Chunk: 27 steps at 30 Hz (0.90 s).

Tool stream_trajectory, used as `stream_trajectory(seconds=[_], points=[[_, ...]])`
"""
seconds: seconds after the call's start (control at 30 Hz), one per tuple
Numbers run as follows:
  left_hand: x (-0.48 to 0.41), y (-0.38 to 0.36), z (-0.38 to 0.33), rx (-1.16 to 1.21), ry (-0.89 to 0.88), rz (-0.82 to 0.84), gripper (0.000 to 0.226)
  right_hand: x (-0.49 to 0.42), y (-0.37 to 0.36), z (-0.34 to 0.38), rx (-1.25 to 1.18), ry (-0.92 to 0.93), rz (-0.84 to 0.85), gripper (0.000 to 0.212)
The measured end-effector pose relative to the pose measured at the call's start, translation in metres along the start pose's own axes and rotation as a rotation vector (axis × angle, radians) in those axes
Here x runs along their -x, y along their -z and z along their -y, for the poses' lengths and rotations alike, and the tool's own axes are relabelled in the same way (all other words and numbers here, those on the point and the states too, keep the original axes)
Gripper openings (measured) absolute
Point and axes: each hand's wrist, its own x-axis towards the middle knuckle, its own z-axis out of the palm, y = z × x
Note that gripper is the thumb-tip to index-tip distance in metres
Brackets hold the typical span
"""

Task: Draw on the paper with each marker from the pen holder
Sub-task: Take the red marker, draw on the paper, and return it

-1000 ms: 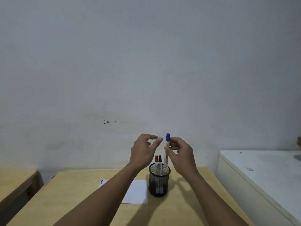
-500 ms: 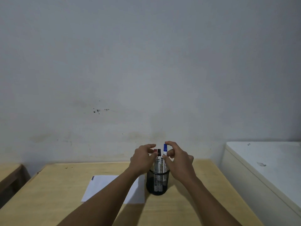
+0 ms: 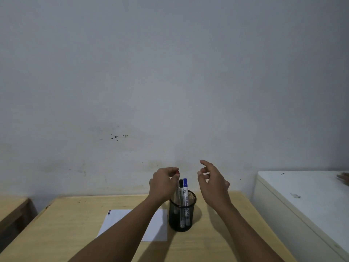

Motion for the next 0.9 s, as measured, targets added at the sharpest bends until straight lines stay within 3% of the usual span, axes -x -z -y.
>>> stream_trajectory(seconds=[0.1,0.23,0.33,0.4,0.53,0.67,0.8,0.9], points=[[0.004,0.022,-0.021,0.039,-0.035,-0.043,0.029,0.006,0.012,0.023,-0.009,0.051,-0.062,0.034],[0.018,0.061,-0.060,0.197,-0.078,-0.088,0.025,0.015,0.025,0.059,-0.059,0.048,0.048,0.029],[0.035,0.092,-0.089,0.436,-0.026,-0.093,0.024,0.028,0.036,0.084,-0.210,0.000,0.247,0.044],[0.045,0.111,-0.102,0.541,0.020,-0.105,0.022,0.040,0.044,0.099,-0.296,-0.018,0.372,0.037],[0.062,0.143,-0.112,0.600,0.057,-0.132,0.017,0.050,0.058,0.119,-0.644,-0.099,0.302,0.028],[0.086,0.162,-0.107,0.497,-0.080,-0.068,0.021,0.053,0.068,0.139,-0.970,-0.224,0.220,0.018],[0.099,0.169,-0.103,0.246,-0.240,-0.067,0.020,0.066,0.057,0.162,-0.870,-0.174,0.319,0.016],[0.100,0.176,-0.096,-0.160,-0.379,-0.160,0.023,0.073,0.049,0.171,-0.823,-0.144,0.295,0.021]])
